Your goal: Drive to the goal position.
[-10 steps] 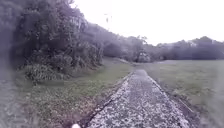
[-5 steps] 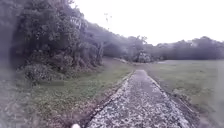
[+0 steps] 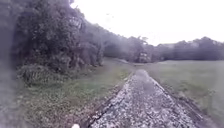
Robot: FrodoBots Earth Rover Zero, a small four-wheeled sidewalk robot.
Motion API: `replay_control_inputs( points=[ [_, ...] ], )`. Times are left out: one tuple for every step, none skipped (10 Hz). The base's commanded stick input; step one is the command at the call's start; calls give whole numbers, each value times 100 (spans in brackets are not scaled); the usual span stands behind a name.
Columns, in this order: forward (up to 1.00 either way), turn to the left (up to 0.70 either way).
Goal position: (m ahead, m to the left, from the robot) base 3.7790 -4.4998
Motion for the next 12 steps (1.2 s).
replay_control_inputs(
  points=[
    [70,0],
    [70,0],
    [70,0],
    [70,0],
    [70,0],
    [70,0],
    [70,-11],
    [70,-26],
    [70,-35],
    [70,-35],
    [70,-35],
    [70,-35]
  ],
)
